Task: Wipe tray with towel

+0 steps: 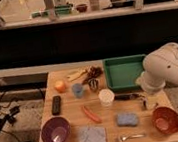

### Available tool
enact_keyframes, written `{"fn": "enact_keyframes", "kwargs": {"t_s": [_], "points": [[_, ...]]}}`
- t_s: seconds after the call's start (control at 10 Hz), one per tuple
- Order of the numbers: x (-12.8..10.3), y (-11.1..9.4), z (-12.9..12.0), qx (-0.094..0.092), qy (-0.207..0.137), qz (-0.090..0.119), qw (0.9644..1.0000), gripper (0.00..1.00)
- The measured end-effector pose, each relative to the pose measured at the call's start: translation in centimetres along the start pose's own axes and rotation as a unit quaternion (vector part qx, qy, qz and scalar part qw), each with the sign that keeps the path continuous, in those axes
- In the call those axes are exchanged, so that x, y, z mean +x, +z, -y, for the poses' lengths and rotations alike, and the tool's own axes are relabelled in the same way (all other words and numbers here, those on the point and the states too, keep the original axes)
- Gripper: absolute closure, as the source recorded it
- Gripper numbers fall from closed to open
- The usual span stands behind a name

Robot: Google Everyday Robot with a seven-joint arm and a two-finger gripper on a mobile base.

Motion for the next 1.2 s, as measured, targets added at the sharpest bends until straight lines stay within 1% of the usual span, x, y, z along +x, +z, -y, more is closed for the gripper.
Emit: {"fn": "enact_keyframes", "kwargs": {"t_s": [0.2,0.4,0.6,0.8,1.0,1.1,1.2], "points": [[-3.1,-0.6,-1.6,-0.013,-0.016,0.008,0.9997,0.20],[-7.2,-1.0,-4.5,-0.035,-0.040,0.024,0.9983,0.20],[-9.1,-0.4,-6.4,-0.051,-0.057,0.042,0.9962,0.20],[-12.4,0.9,-7.6,-0.052,-0.093,0.057,0.9927,0.20],[-15.5,2.6,-8.3,-0.049,-0.127,0.064,0.9886,0.20],[-16.1,2.8,-8.5,-0.051,-0.132,0.067,0.9877,0.20],[-15.8,2.8,-8.4,-0.049,-0.131,0.065,0.9881,0.20]]}}
